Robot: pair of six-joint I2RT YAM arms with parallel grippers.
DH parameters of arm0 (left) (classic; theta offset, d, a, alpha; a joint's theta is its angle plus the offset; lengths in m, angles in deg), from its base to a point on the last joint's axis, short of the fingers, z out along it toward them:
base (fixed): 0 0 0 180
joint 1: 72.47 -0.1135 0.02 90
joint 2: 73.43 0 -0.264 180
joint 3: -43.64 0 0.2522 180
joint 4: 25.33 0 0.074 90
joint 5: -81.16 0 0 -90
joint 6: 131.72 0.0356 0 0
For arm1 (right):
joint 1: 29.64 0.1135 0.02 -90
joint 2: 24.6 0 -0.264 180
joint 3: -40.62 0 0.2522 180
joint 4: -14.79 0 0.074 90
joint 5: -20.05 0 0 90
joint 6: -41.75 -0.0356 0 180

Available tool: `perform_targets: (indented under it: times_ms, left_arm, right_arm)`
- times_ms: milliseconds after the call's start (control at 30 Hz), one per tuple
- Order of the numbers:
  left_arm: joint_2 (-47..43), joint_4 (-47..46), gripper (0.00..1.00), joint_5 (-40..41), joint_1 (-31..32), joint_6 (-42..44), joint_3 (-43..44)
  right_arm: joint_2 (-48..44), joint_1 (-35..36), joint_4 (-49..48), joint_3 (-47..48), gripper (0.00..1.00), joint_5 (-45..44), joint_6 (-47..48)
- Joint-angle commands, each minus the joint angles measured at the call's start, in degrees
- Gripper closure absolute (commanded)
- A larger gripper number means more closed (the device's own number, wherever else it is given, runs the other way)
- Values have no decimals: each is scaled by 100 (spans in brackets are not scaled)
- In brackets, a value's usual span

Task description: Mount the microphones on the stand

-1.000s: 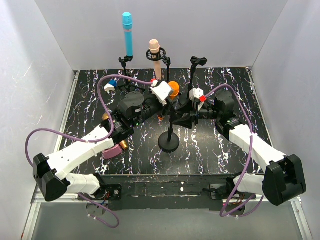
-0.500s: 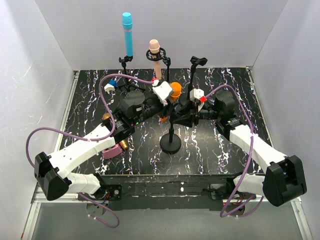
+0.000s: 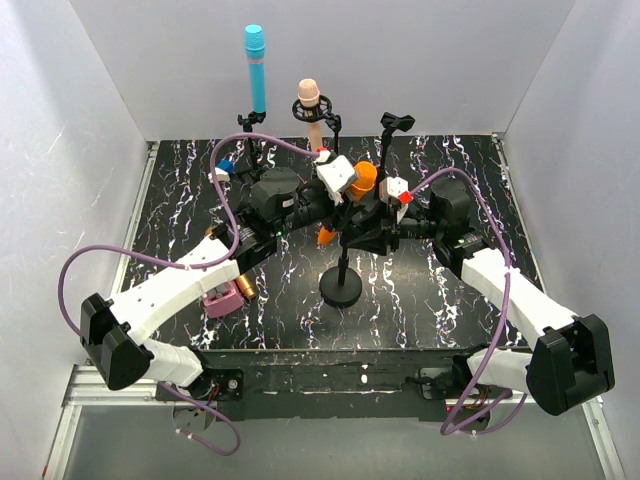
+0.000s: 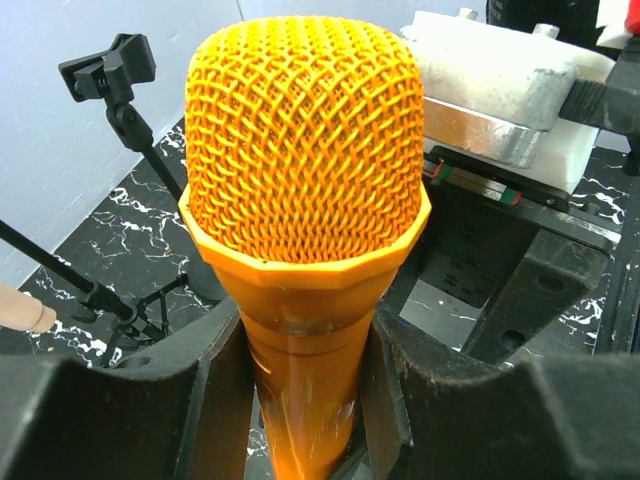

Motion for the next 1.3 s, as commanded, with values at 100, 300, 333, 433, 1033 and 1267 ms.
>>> perform_targets:
  times_ms: [100, 300, 333, 433, 1033, 1267]
  left_arm:
    - [178, 892, 100, -740, -15, 71, 160]
    - [231, 1104, 100, -820, -15, 186, 56]
    - [188, 1043, 100, -785, -15, 177, -6]
    - [-5, 684, 100, -627, -15, 63, -339]
    - [-261, 418, 40, -55, -15, -350, -499]
    - [-375, 462, 4, 226, -24, -596, -411]
  right_arm:
    - [-105, 30, 289, 295, 93, 195, 61]
    - [-114, 12, 210, 286, 93, 239, -96]
    - [-114, 12, 157, 277, 93, 239, -140]
    - [-97, -5, 51, 251, 91, 274, -246]
    - [-79, -23, 7, 207, 31, 494, -387]
    - [-132, -76, 51, 172, 20, 739, -369]
